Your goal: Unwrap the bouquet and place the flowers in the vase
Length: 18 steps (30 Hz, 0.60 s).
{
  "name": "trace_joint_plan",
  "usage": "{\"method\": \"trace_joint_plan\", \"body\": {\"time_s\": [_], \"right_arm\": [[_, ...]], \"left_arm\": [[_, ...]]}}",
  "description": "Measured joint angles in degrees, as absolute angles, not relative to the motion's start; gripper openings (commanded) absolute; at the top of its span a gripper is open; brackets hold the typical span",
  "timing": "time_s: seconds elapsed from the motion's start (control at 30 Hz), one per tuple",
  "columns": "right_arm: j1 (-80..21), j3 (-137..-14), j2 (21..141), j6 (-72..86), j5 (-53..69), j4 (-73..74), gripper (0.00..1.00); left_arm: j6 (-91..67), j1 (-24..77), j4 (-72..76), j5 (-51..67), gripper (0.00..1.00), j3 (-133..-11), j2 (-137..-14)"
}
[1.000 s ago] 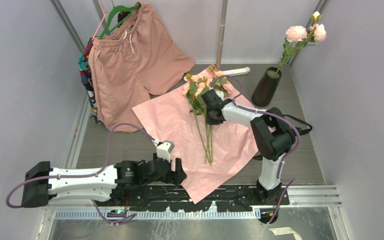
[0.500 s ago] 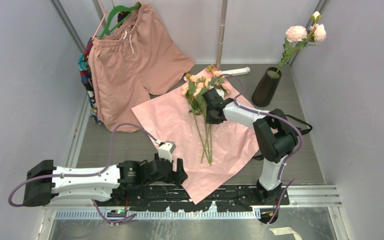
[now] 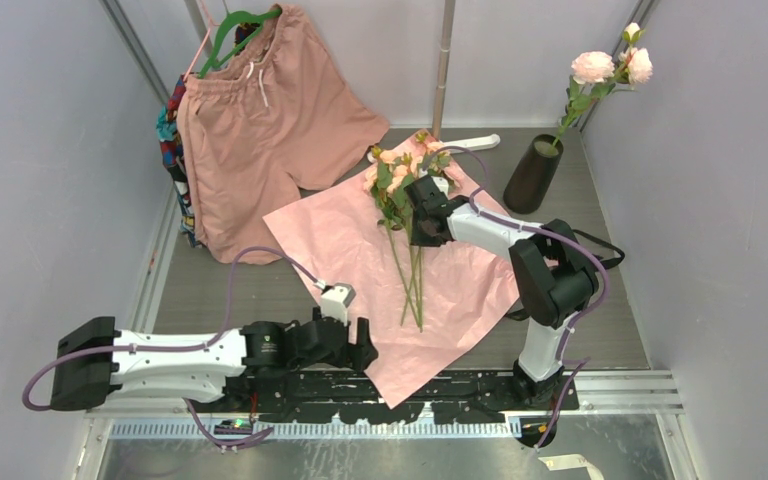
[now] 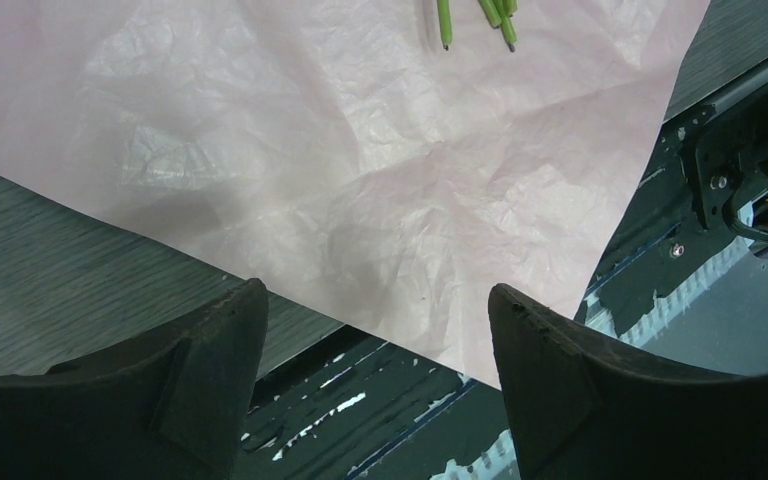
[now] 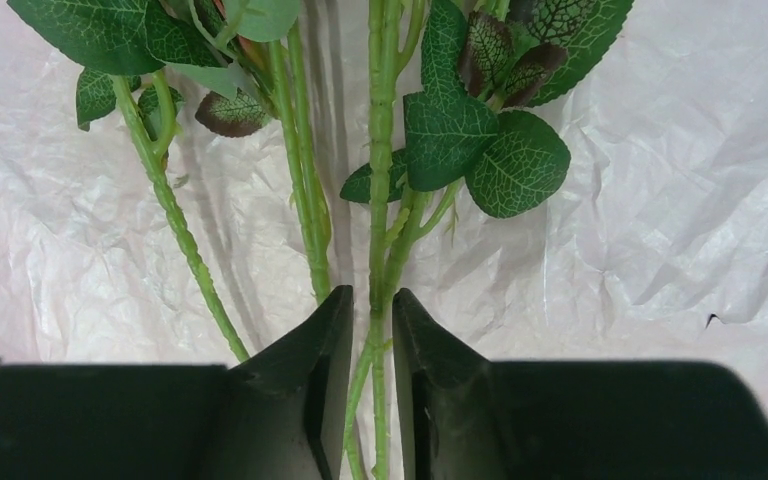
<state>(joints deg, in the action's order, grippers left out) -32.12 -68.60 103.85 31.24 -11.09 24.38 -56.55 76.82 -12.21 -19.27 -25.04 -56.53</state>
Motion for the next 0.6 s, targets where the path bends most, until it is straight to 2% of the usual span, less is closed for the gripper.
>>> {"method": "trace_joint_plan", "body": {"time_s": [0.1,0.17,0.23,0.3,0.33,0.47,0.6], "right_arm": [[-32.1,-68.6,103.9,31.2,-10.9,24.4,0.17],[-32.1,-68.6,103.9,31.3,-10.7,24.3,0.15],[-32.1,-68.6,103.9,31.3,-10.6,24.3,0.18],[-32.1,-68.6,103.9,31.3,-10.5,24.2,0.27],[-32.1,-68.6,103.9,31.3,-10.4,24.2,0.29],[-32.1,-68.6,104.0,31.3,-10.3,24.1,0.31],[-32.1,-68.6,104.9,31.4,-10.3,23.9,0.27]], "left_arm": [[-56.6,76.8,-12.3,-19.3,0.82,-25.0,-55.9],[-56.6,76.8,-12.3,-19.3,0.82,-25.0,-55.2],[-56.6,76.8,-12.3,-19.4,0.82,-25.0,-54.5],[-56.6,76.8,-12.3,-19.4,0.82,-24.9,-53.9],[-56.6,76.8,-12.3,-19.5,0.82,-24.9,-53.7],[-56.6,76.8,-12.3,-19.5,0.81,-24.6,-53.4],[-56.6,76.8,-12.7,-19.5,0.81,-24.5,-52.8]]}}
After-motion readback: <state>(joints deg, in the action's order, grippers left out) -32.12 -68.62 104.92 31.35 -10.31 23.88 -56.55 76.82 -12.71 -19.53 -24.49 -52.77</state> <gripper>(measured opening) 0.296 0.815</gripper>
